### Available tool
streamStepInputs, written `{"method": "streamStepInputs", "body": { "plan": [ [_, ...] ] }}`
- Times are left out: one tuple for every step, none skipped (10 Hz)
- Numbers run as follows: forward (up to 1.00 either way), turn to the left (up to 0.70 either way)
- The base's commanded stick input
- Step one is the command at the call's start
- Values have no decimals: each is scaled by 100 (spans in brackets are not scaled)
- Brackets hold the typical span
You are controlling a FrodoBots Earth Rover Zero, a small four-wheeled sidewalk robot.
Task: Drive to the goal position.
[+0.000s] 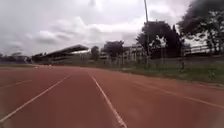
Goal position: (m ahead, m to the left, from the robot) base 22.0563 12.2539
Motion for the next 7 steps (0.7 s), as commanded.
{"method": "streamStepInputs", "body": {
  "plan": [
    [70,0],
    [70,0],
    [70,0],
    [70,0],
    [70,0],
    [70,0],
    [70,0]
  ]
}}
